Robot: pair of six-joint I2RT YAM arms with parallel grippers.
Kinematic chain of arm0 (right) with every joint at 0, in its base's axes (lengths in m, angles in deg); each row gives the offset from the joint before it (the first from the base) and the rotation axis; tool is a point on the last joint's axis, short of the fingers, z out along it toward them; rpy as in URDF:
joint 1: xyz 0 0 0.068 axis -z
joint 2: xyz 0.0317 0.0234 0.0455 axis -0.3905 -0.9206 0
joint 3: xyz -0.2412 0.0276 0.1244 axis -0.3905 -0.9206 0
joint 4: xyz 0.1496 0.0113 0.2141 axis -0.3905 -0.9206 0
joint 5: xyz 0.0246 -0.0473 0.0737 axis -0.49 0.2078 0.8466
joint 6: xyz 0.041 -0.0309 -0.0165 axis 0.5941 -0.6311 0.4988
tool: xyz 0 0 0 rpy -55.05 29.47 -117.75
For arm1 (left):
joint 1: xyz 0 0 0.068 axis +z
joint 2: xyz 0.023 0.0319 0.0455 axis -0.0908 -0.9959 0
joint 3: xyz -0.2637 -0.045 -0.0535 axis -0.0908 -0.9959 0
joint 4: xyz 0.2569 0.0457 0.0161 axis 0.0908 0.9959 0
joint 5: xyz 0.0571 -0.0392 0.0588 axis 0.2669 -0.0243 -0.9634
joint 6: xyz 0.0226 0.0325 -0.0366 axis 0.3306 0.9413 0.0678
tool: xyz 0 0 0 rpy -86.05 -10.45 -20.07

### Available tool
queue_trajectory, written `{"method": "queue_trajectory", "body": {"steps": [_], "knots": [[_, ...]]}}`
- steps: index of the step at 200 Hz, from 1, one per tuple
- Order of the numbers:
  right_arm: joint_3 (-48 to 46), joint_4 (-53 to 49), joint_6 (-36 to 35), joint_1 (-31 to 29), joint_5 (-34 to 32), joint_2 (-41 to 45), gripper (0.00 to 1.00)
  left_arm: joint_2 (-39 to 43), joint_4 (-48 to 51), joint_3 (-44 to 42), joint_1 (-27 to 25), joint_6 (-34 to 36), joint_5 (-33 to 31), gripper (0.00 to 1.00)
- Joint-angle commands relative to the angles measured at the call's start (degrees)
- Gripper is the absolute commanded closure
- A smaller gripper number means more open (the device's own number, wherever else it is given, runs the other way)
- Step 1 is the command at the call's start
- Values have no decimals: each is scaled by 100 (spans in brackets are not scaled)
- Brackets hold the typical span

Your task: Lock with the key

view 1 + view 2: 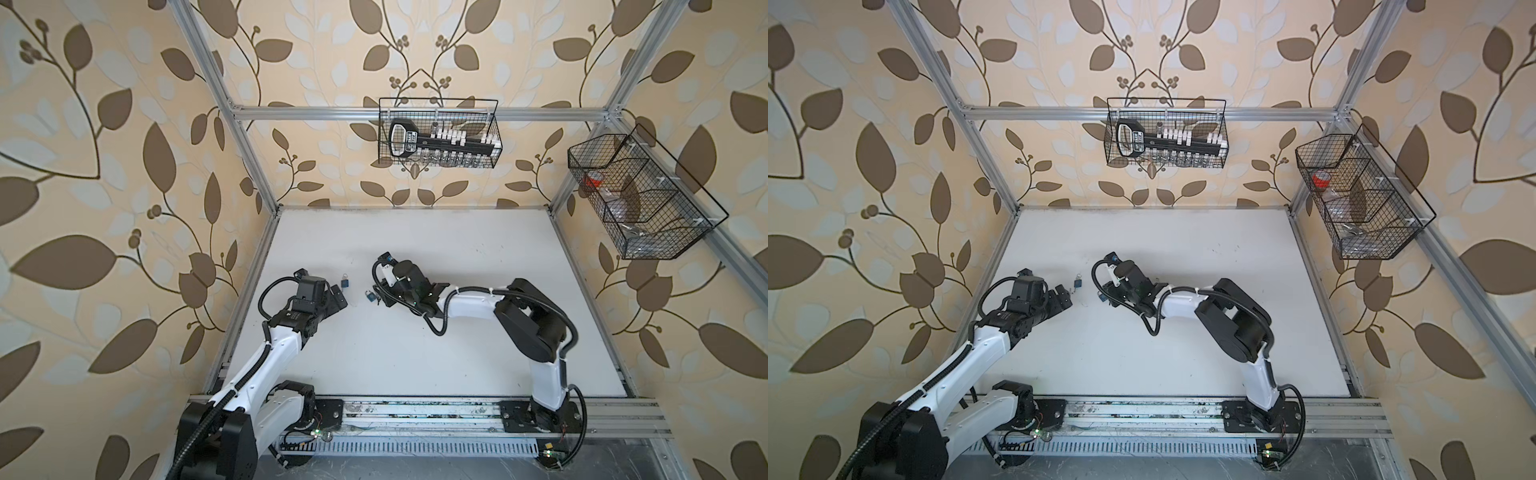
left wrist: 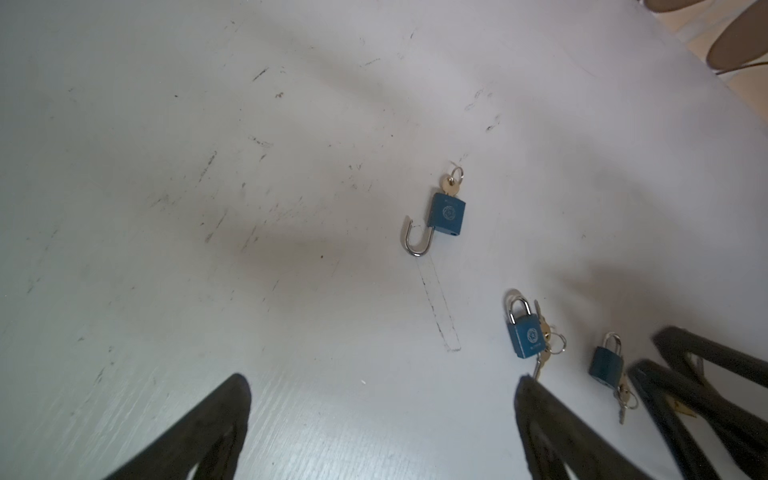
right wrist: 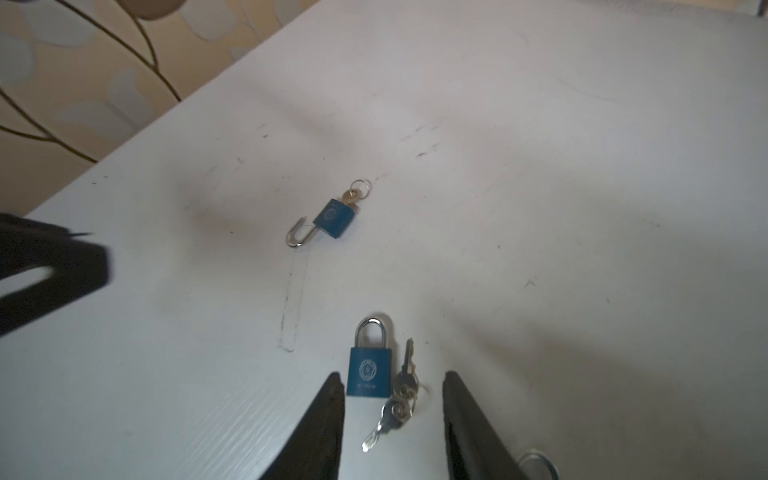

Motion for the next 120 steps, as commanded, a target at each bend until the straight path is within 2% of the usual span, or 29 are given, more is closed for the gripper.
{"method": "queue_trajectory", "body": {"steps": [1, 50, 67, 82, 102, 120], "knots": [[-670, 502, 106, -229, 21, 813, 60, -416, 107, 568, -141, 342, -175, 1], [-2038, 739, 348, -423, 176, 2402, 57, -1460, 541, 1441, -212, 736, -266, 7], [-2375, 654, 523, -422, -101, 2860, 46, -2020, 846, 1883, -212, 901, -10, 7], [-2469, 310, 603, -414, -328, 3179, 37, -2414, 1088, 2196, -196, 988, -171, 9], [-2745, 224, 633, -421, -459, 3586, 15, -2650, 1282, 2462, -59, 1123, -287, 15], [-2951, 171, 653, -428, -545, 3912, 9, -2930, 1426, 2745, 77, 1233, -133, 19]]}}
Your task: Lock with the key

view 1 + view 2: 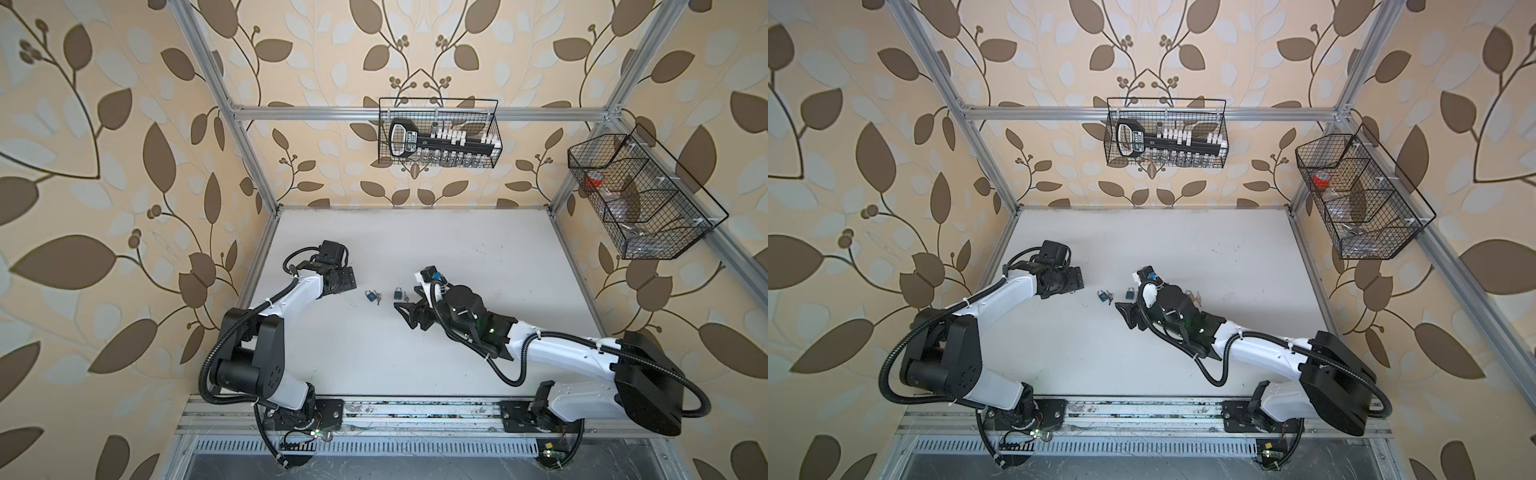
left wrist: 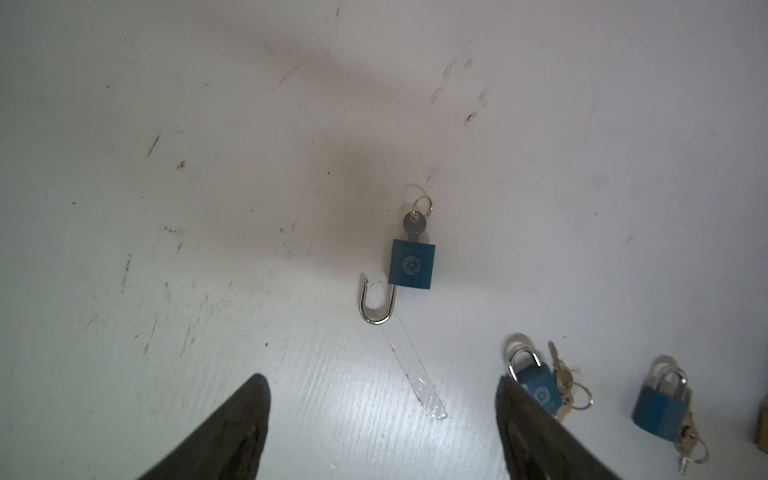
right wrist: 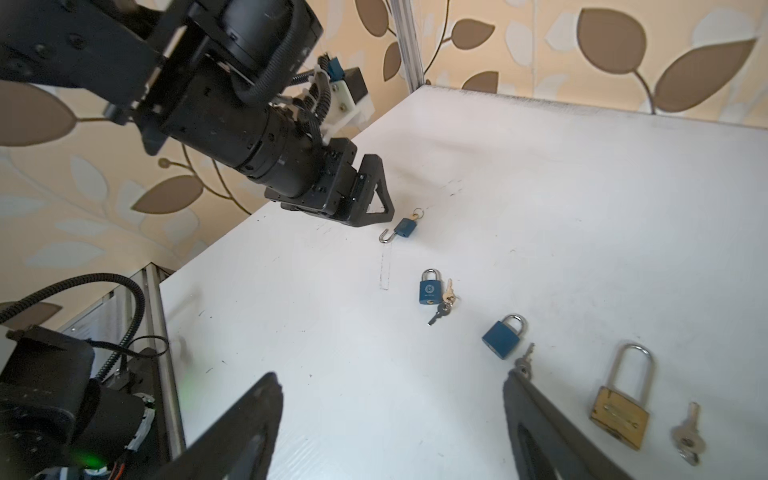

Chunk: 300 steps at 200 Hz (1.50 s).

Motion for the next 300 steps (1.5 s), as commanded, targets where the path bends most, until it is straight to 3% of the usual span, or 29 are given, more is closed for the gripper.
{"method": "queue_trajectory", "body": {"steps": [1, 30, 55, 118, 179, 300], "knots": [[-250, -191, 91, -8, -294, 325, 9, -207, 498, 470, 187, 296, -89, 19], [-395, -499, 174, -21, -549, 701, 8, -872, 921, 1112, 294, 541, 128, 21], [-622, -532, 229, -22, -681, 955, 8, -1213, 1195, 1605, 348, 697, -71, 23], [-734, -689, 143, -21, -826, 1167, 9, -2109, 1329, 2479, 325, 737, 876, 30], [-829, -681, 225, -20, -848, 1218, 8, -2635, 1607, 2816, 238, 842, 881, 35], [-953, -676, 258, -23, -874, 1276, 9, -3092, 1843, 2999, 148, 889, 733, 57]]}}
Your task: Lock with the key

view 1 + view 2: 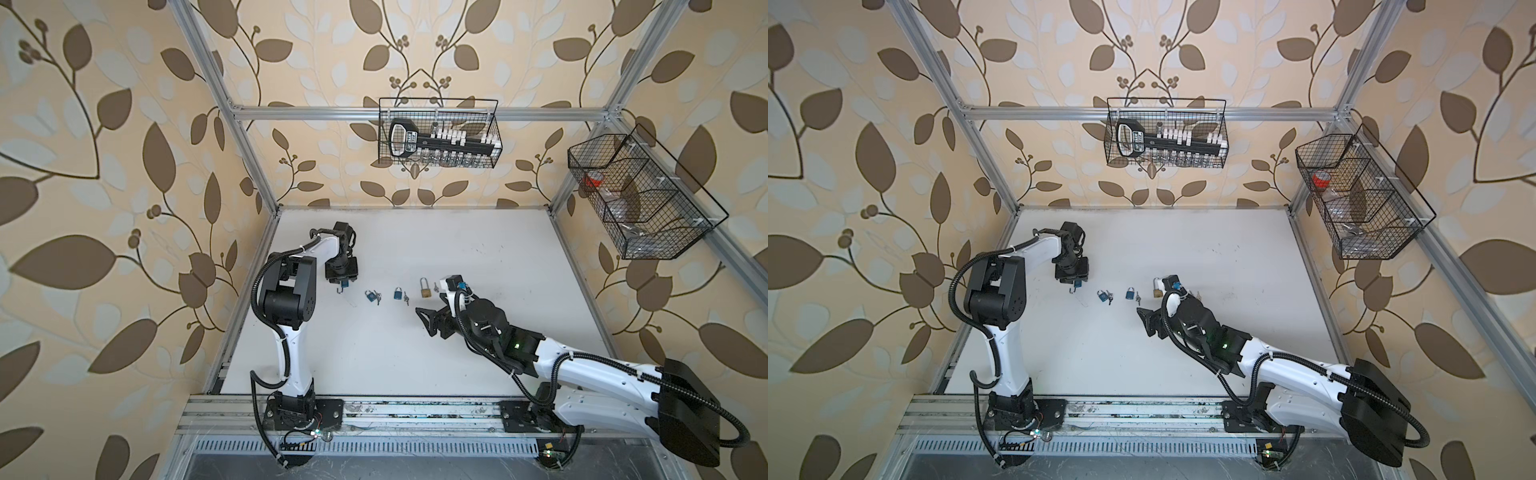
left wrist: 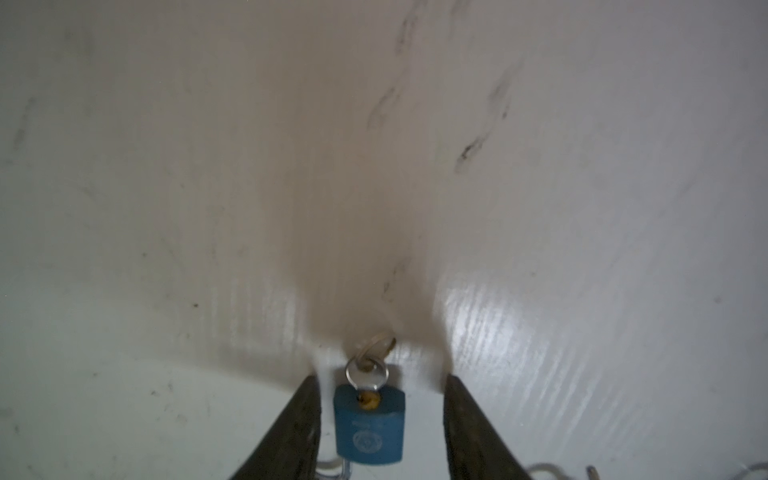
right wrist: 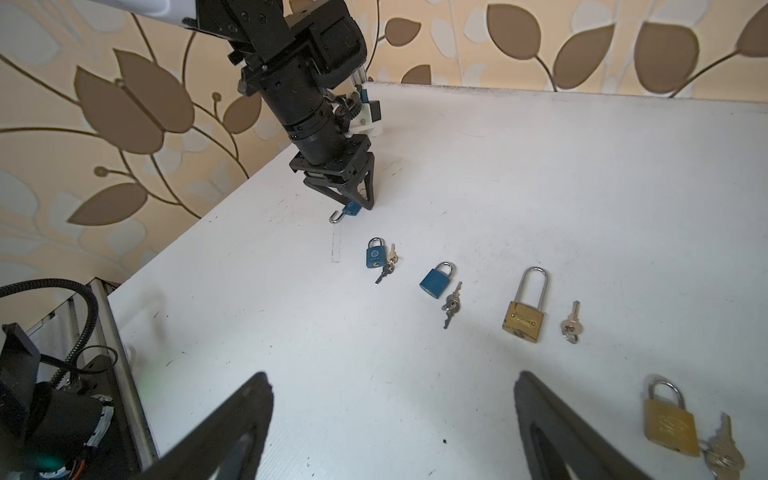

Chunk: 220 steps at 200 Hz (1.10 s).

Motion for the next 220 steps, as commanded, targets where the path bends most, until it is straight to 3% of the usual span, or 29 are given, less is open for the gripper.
{"method": "queue_trajectory", "body": {"steps": [1, 133, 162, 191, 220], "knots": [[-156, -16, 53, -20, -121, 103, 9, -80, 246, 169, -67, 64, -63, 57], [-95, -64, 55, -10, -332, 224, 10, 478, 260, -305, -119, 227, 93, 81], [83, -342, 215, 363, -356, 256, 10, 1328, 65, -275, -330, 813, 438, 90], [335, -603, 362, 1016, 212, 304, 10, 2551, -517, -452, -767, 1399, 626, 100], [541, -661, 501, 1820, 1115, 521, 10, 3805, -1549, -984, -1353, 2253, 745, 100]]}}
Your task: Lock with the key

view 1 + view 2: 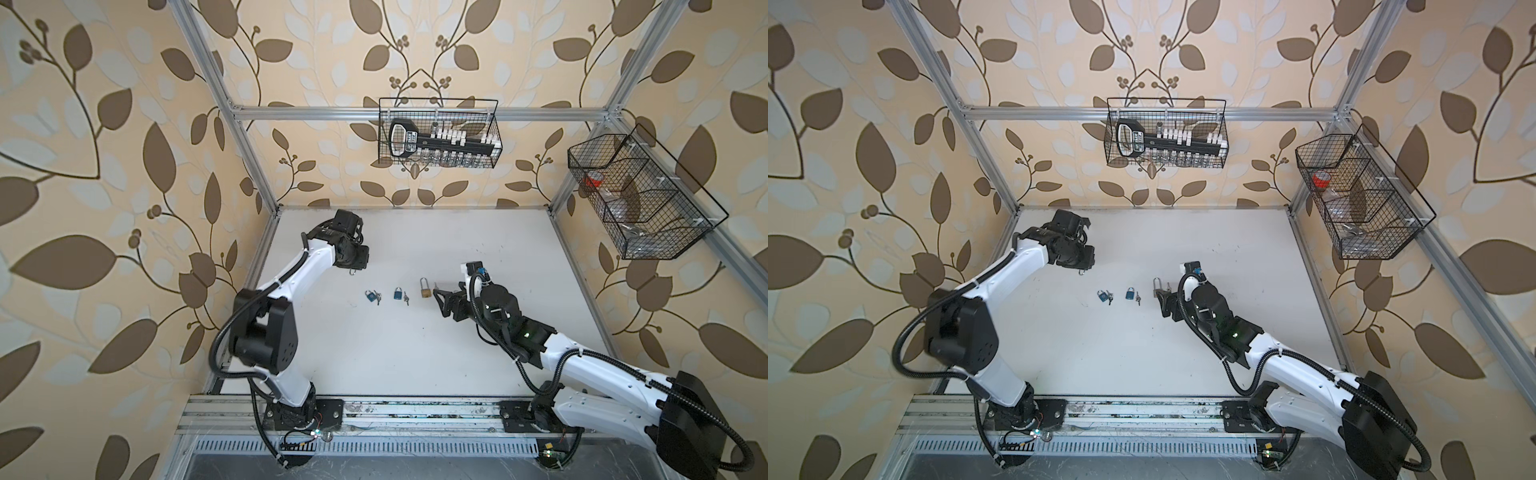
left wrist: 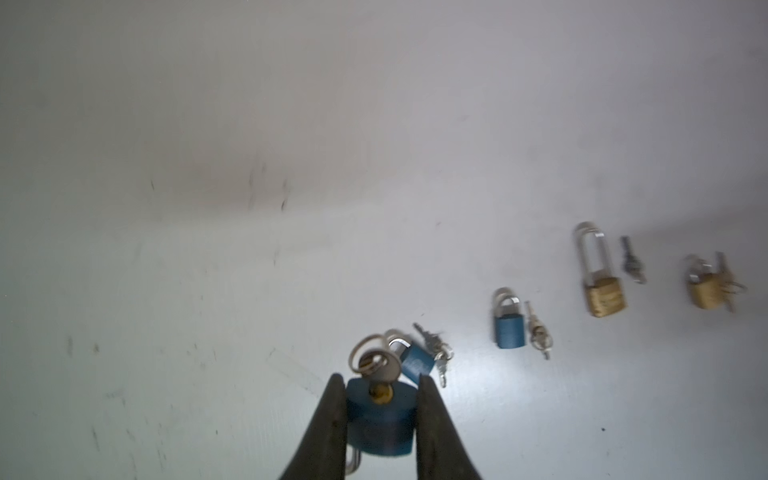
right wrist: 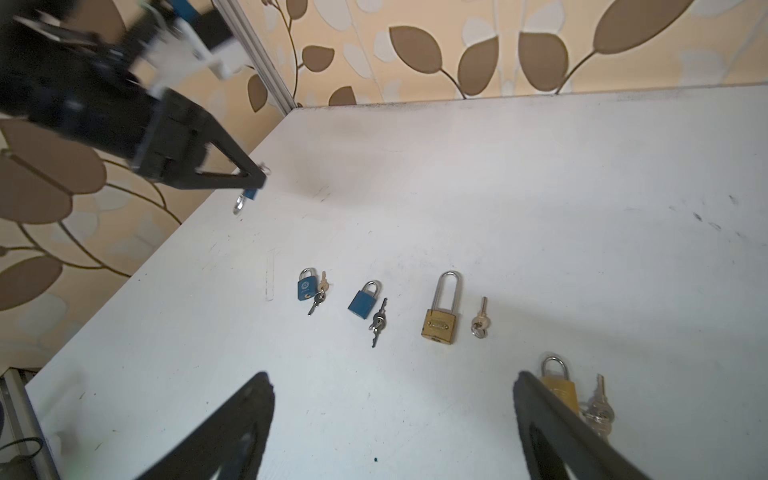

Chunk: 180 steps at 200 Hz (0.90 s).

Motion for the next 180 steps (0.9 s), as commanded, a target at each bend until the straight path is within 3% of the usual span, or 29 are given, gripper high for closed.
{"method": "queue_trajectory", "body": {"steps": [1, 21, 35, 45, 74, 90, 122, 180], "knots": [[351, -133, 252, 577, 897, 269, 10, 1077, -886, -345, -392, 1009, 370, 100], [620, -336, 501, 1293, 1958, 327, 11, 1631, -1469, -741, -684, 1859, 788, 100], [1075, -816, 539, 1899, 3221, 170, 11, 1963, -1969, -1143, -866, 2442, 1094, 100], [1365, -1071, 505, 2133, 3871, 56, 13, 2123, -1954, -1225, -911, 2933, 1643, 100], [2006, -1729, 135, 2187, 4606, -52, 14, 2237, -1255, -1067, -1270, 4547, 2182, 100], [2256, -2007, 28, 2153, 4855, -107, 16, 2265, -1027, -1032, -1566, 5320, 2000, 100], [2432, -2180, -94, 1777, 5048, -169, 17, 2245, -885, -887, -1969, 6147, 1623, 100], [1966, -988, 621, 1077, 4322, 159, 25, 2120, -992, -640, -2710, 7104, 331, 100]]}}
